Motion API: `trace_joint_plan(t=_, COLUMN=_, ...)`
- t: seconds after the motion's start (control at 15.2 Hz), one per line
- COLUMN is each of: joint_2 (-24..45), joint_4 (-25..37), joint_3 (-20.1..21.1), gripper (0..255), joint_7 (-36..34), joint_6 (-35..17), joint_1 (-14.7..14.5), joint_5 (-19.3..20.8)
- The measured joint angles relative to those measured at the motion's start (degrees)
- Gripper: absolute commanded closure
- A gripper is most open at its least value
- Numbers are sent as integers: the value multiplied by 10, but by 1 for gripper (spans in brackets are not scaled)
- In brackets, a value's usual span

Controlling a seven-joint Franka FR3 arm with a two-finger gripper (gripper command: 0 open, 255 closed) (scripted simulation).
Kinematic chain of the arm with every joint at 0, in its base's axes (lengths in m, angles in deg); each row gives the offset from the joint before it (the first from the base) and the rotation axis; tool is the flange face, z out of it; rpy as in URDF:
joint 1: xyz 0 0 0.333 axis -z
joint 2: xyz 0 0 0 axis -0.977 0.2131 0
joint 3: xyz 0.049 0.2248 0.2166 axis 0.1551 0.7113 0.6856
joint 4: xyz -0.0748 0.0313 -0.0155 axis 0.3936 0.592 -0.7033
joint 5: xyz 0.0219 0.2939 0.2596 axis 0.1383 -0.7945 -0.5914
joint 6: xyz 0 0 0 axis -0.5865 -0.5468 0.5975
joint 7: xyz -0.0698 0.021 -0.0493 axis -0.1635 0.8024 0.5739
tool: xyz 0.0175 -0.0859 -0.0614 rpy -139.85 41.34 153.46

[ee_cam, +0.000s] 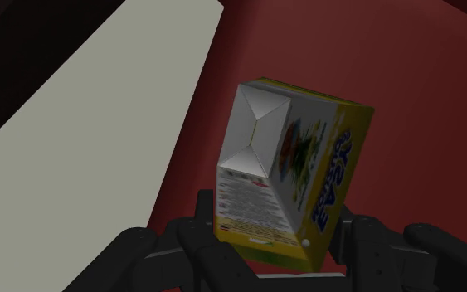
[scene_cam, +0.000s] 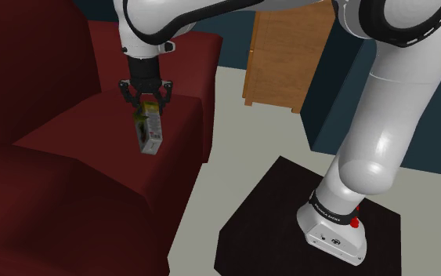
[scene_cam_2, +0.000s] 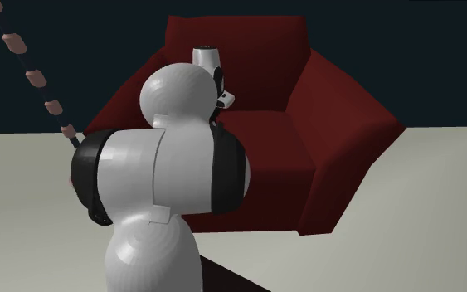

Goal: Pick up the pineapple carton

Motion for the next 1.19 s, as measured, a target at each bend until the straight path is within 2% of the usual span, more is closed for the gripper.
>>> trace_joint_plan(t=0.53, joint_2=0, joint_4=3, joint_3=0, gripper=255, joint_7=0, joint_6=4, joint_1=0, joint_5=0)
trace_joint_plan(t=1.19, joint_2=-5, joint_4=70, joint_3=1, gripper=255, joint_7=2, joint_6=77, joint_1=-1, joint_5=-3)
